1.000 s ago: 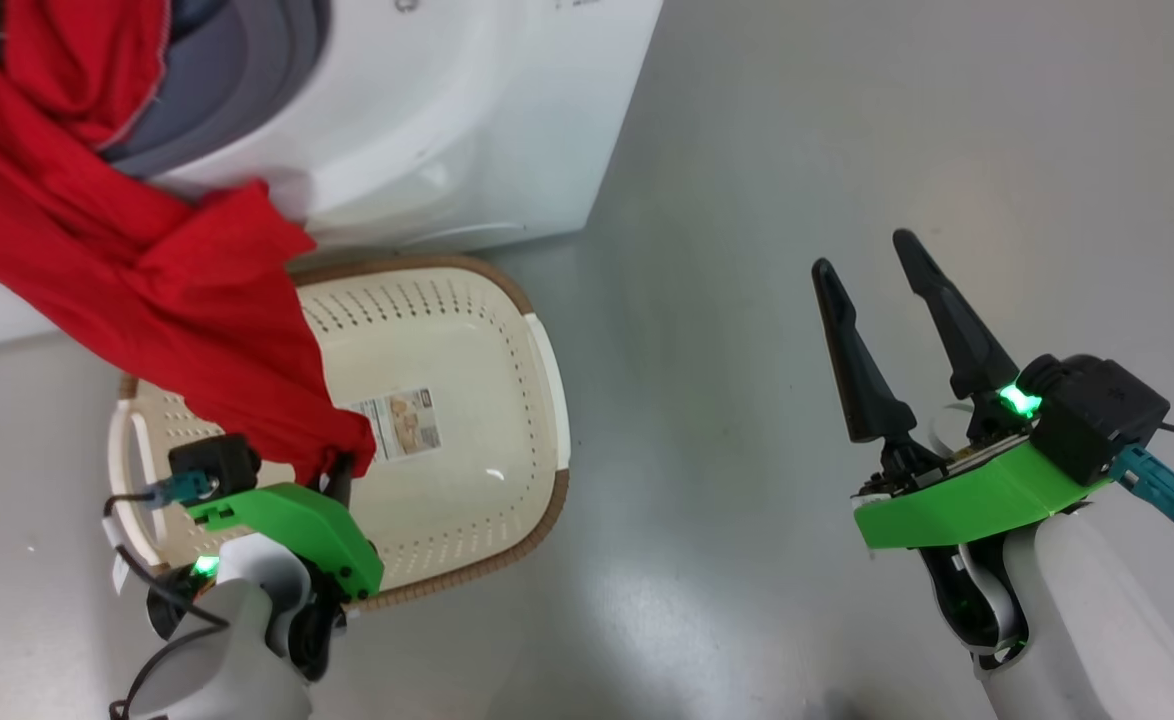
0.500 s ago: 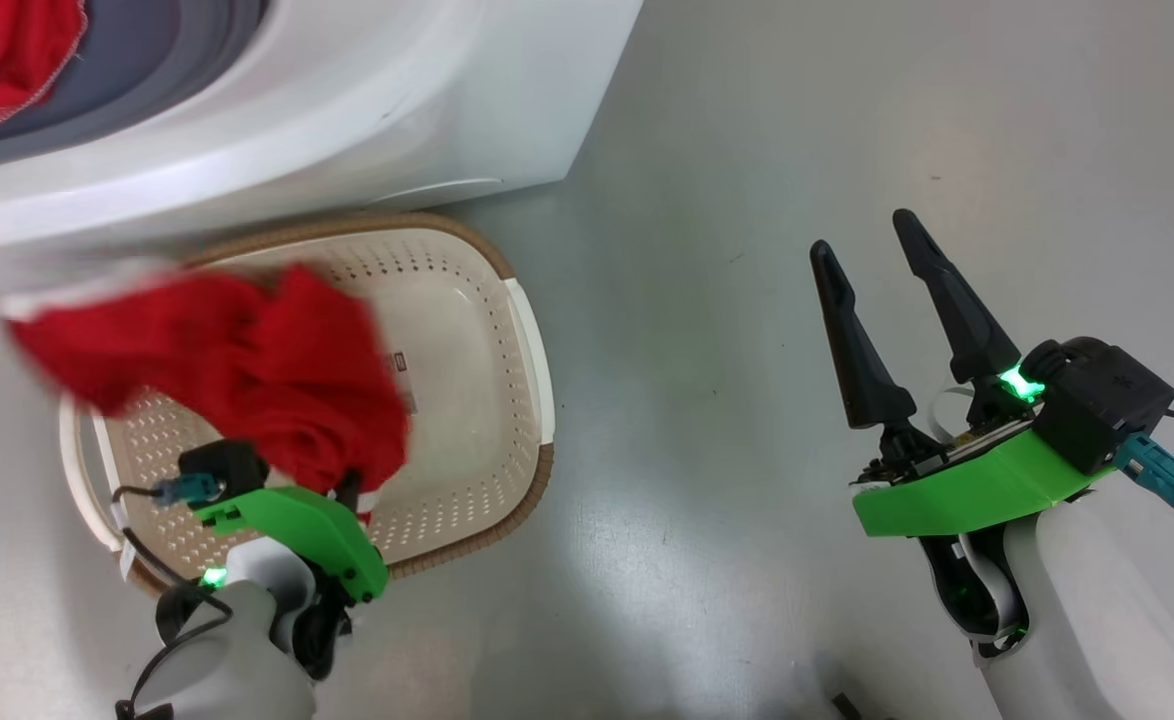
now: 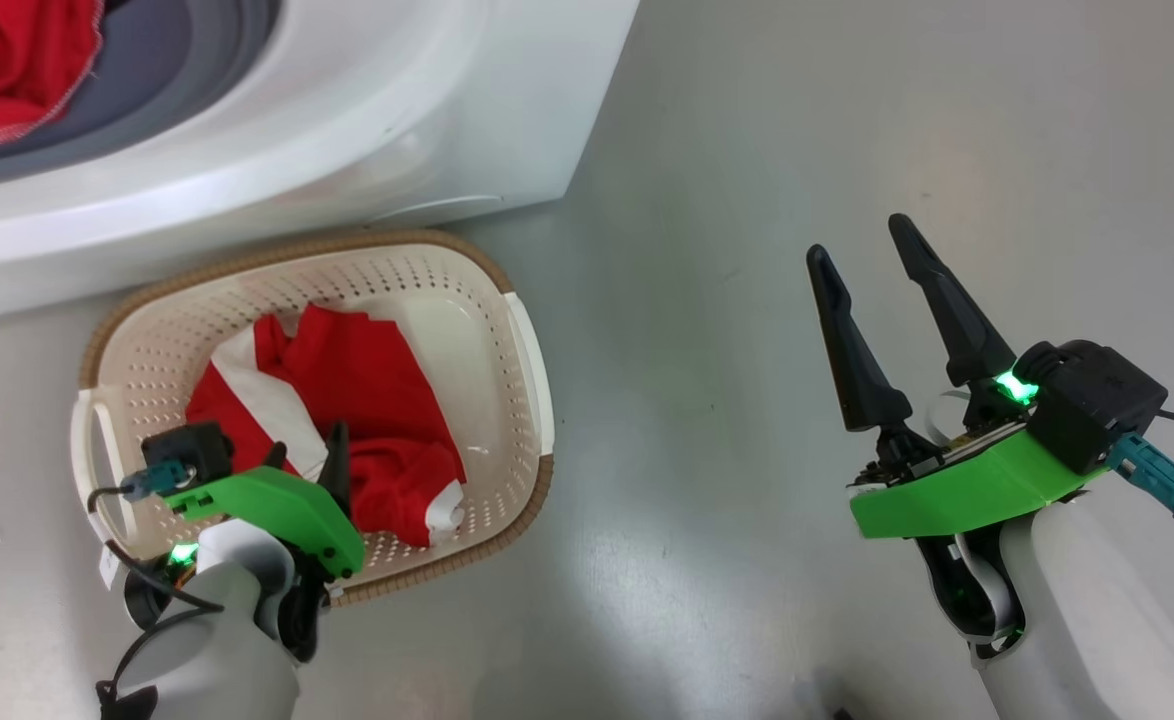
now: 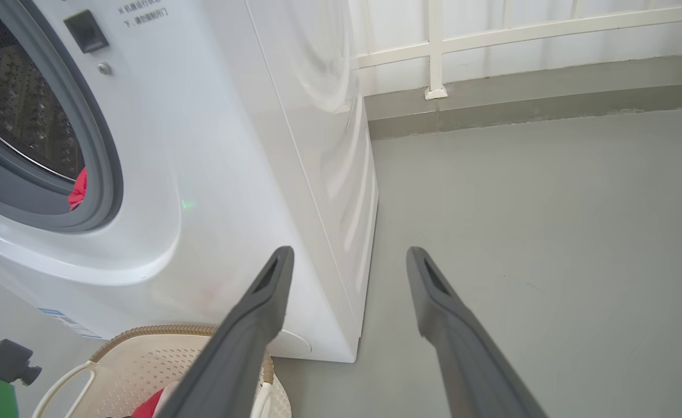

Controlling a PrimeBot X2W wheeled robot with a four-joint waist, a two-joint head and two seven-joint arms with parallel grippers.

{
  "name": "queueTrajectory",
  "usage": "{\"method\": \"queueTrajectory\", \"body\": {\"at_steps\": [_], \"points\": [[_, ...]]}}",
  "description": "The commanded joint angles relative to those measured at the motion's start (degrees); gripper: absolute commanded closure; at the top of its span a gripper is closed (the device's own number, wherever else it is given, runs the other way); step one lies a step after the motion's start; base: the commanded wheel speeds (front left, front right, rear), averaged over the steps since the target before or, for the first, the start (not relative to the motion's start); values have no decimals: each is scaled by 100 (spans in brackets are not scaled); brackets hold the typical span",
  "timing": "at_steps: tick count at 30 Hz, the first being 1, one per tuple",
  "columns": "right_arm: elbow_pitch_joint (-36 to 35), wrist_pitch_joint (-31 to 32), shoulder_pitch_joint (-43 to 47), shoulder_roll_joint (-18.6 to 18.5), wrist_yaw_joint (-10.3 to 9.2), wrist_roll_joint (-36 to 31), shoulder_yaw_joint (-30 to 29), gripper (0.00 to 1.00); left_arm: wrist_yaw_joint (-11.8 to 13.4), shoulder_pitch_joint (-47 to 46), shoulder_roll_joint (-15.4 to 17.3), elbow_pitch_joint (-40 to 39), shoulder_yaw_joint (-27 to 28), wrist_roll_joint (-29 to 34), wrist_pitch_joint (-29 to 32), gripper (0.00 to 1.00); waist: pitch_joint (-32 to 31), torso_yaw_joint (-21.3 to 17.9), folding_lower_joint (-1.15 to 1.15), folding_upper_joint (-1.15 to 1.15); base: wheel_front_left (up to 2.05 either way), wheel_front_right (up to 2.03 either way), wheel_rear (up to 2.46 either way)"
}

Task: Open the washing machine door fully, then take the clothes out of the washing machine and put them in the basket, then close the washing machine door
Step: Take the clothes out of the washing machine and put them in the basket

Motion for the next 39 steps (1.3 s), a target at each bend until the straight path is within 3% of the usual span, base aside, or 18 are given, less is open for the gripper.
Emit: {"method": "queueTrajectory", "body": {"at_steps": [1, 11, 39], "points": [[-108, -36, 35, 31, 36, 32, 145, 0, 27, 82, 160, -13, 83, 55, -99, 0, -116, 36, 0, 0, 0, 0, 0], [-31, -36, 226, -13, 36, 67, 170, 0, 56, 364, 269, -537, 133, 291, -271, 0, -745, 190, 0, 0, 0, 0, 0], [197, -36, 989, -35, 36, 0, 36, 0, 31, 2604, 173, -3652, 1709, 1725, -274, 0, -2690, 241, 0, 0, 0, 0, 0]]}}
